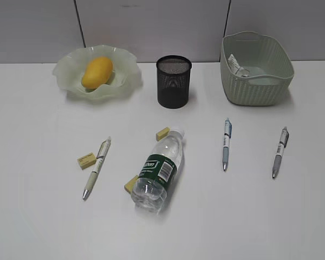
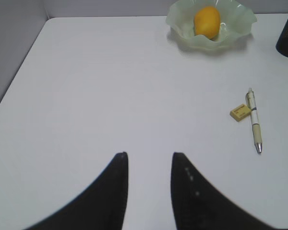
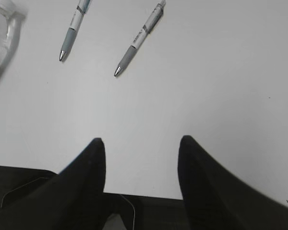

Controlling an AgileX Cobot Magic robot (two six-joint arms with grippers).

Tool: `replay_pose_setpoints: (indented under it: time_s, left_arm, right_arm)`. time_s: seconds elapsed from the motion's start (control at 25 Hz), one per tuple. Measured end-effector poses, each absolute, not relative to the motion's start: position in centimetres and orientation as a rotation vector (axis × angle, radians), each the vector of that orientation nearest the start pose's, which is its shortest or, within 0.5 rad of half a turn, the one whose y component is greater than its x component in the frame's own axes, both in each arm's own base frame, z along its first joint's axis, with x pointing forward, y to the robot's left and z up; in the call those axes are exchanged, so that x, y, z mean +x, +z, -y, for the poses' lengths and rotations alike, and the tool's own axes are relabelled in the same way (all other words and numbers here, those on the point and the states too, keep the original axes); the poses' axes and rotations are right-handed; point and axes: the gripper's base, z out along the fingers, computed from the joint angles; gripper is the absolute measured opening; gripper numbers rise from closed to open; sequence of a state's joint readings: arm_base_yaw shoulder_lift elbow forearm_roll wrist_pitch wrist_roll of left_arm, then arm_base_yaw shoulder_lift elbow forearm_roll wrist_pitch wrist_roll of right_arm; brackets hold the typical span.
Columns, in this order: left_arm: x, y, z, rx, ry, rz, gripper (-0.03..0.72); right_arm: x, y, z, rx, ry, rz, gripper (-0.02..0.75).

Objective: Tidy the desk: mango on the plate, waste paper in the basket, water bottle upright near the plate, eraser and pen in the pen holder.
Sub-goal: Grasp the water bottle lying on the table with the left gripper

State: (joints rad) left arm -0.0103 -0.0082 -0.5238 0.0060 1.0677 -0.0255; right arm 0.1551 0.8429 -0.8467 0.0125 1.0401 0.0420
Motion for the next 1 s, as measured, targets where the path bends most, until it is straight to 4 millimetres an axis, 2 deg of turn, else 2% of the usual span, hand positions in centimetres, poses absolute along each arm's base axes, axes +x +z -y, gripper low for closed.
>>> replay_pose_setpoints:
  time_s: [0.04, 0.32, 0.56, 0.84, 1.0]
  left_arm:
    - [-0.9, 28.3, -0.1, -0.016, -0.016, -2.019, 0.238]
    - [-0.9, 28.3, 0.0, -0.015, -0.023, -2.019, 0.238]
    - [-0.9, 28.3, -0.1, -0.016, -0.015, -2.019, 0.238]
    - [-0.9, 28.3, -0.1, -0.016, -0.016, -2.019, 0.238]
    - [-0.9, 28.3, -0.1, -0.016, -0.016, -2.019, 0.238]
  right_arm:
    - [12.8, 33.2, -2.1, -0.15, 0.096, -2.472, 0.393]
    - [7.8, 31.5, -1.3, -0.188, 0.088, -2.346, 0.393]
    - [4.3, 29.6, -0.8, -0.185, 0.093, -2.235, 0.393]
    - [-0.2, 29.2, -0.1, -0.2, 0.086, -1.967, 0.393]
    - [-0.7, 28.3, -0.1, -0.215, 0.089, -1.987, 0.393]
